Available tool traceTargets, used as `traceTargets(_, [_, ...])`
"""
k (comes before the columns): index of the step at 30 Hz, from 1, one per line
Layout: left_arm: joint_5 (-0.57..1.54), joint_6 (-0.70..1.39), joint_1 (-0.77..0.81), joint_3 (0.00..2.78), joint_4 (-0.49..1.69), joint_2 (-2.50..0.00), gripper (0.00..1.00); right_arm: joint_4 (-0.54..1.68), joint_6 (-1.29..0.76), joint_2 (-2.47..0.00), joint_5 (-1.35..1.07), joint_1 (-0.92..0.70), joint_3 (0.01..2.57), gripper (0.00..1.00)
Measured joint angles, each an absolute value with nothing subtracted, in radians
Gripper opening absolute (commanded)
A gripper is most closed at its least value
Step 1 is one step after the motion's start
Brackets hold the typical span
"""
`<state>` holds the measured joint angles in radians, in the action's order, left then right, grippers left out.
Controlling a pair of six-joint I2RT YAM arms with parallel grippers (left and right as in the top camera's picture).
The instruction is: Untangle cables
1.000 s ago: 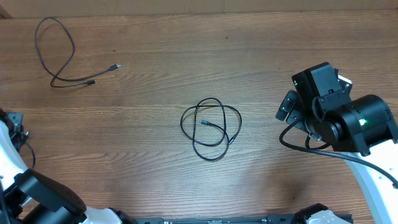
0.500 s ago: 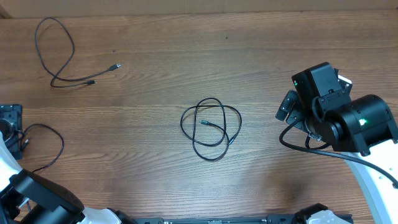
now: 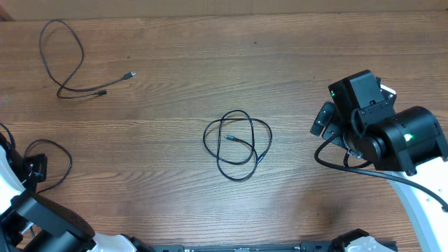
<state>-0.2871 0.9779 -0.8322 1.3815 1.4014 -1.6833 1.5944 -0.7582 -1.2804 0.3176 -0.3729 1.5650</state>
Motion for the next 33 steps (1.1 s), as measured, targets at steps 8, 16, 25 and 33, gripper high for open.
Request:
traceTargets(8, [-0.371,1.383,-0.875,1.203,1.358,-1.683,1.0,1.595,-0.759,-1.28,0.318,-0.373,1.565,1.0])
traceTargets(16, [-0.348,1.568,-0.884,1.171,1.102,-1.683,1.0,1.594,-0.758,-1.28,0.317,-0.373,1.565,1.0])
traceTargets(25, [-0.366,1.541,-0.884,1.163,1.008,-1.683,0.87,1.594,-0.758,-1.28,0.318,-0.373,1.565,1.0])
traceTargets(33, [-0.398,1.573,-0.884,1.026,0.876,-1.682,0.87,1.594,-0.758,-1.28,0.318,-0.373,1.565,1.0])
